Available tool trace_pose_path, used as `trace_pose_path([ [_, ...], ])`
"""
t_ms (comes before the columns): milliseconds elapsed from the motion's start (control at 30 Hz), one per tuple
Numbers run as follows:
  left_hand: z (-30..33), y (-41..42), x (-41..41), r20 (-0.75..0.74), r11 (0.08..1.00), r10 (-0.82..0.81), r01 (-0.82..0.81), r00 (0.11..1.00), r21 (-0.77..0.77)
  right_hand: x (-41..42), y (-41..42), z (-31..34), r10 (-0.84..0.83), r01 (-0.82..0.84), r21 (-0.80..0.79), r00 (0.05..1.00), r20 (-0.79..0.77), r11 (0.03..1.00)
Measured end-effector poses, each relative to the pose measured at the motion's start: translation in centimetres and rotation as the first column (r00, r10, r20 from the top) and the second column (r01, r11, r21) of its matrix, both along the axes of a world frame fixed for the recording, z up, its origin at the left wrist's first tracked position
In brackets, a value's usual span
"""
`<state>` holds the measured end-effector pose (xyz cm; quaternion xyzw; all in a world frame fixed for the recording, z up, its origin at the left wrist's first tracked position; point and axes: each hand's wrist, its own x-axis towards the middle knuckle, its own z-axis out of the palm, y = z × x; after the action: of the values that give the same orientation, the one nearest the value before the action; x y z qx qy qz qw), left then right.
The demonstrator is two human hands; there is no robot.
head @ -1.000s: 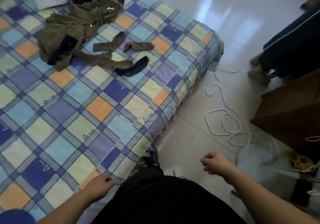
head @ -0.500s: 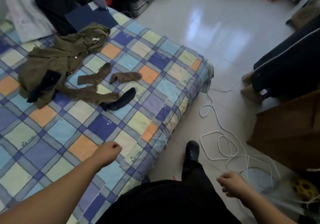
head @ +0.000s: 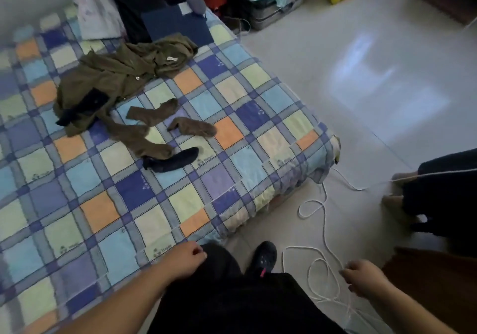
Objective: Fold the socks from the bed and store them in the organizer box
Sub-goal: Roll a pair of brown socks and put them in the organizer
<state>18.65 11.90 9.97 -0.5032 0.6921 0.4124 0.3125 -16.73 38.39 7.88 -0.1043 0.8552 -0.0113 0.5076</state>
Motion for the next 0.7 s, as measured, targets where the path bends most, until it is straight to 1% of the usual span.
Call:
trace_pose_path([
  [67, 0.4, -0.8, -2.0, -0.077, 0.997, 0.077, -0.078, 0.994, -0.009, -2.7, -2.7, -0.7, 0.06, -0.06, 0.014, 0.998, -0.009, 0.998],
  [133, 0.8, -1.8, -3.2, -0.135, 0.979, 0.199, -0.202, 0.971, -0.011, -4.3, -6.2, -1.6, 0.143, -0.143, -0.008, 0.99, -0.005, 0.99],
  [233, 0.7, -2.6, -3.1, -0.152, 0.949, 0.31, -0.315, 0.939, -0.012, -4.6, -12.4, -2.2, 0.228, -0.228, -0.058, 0.974, 0.004, 0.972],
  [300, -0.3, -2.8, -2.0, -0.135, 0.937, 0.347, -0.349, 0.928, 0.011, -3.5, -17.1, -1.9, 0.277, -0.273, -0.088, 0.96, 0.03, 0.958],
  [400, -2.2, -2.6, 0.6, -0.076, 0.916, 0.399, -0.393, 0.914, 0.084, -1.2, -23.8, -0.7, 0.406, -0.391, -0.152, 0.911, 0.079, 0.908],
  [500, -4.3, -2.8, 3.0, -0.016, 0.88, 0.471, -0.468, 0.882, 0.077, 0.9, -29.3, 0.3, 0.532, -0.51, -0.186, 0.841, 0.096, 0.84],
  [600, -5.8, -3.5, 4.6, 0.01, 0.836, 0.543, -0.542, 0.84, 0.089, 2.1, -33.7, 0.6, 0.623, -0.604, -0.158, 0.774, 0.118, 0.781],
  [700, -7.0, -4.9, 5.5, 0.169, 0.777, 0.606, -0.624, 0.777, 0.085, 3.0, -37.6, 0.2, 0.714, -0.706, -0.112, 0.685, 0.142, 0.699],
])
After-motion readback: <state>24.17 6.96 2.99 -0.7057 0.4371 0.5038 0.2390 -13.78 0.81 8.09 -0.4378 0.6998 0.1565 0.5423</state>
